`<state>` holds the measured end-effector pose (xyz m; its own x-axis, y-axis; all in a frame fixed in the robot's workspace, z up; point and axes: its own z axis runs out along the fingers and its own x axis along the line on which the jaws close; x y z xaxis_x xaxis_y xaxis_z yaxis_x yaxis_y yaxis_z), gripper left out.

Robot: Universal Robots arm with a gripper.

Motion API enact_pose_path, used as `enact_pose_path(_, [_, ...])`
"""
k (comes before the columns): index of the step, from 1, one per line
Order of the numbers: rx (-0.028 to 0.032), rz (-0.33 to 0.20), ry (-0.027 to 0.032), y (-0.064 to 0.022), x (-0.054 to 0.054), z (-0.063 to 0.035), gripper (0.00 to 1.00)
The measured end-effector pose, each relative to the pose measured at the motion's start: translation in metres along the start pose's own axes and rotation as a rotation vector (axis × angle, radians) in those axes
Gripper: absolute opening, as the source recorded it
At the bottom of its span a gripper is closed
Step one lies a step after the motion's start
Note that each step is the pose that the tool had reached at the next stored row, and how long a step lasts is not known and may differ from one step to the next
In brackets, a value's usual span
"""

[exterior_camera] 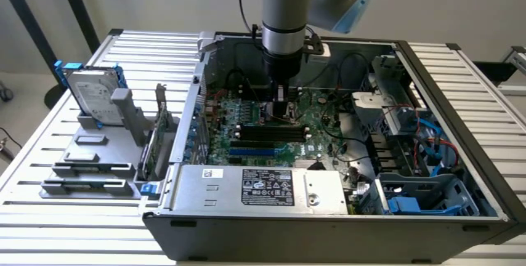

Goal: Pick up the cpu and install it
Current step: 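Place the cpu into insertion slot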

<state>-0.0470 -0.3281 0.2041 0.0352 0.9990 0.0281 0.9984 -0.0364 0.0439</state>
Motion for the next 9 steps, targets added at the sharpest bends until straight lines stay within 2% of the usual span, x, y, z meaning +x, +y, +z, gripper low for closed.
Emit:
enact_pose_path(5, [-0.0004,-0.001,-0.0117,0.0,0.0022,0.0002,0.55])
enact_pose_path(9, [-0.0004,-0.001,-0.0159,-0.0001,0.0023,0.0003,0.55])
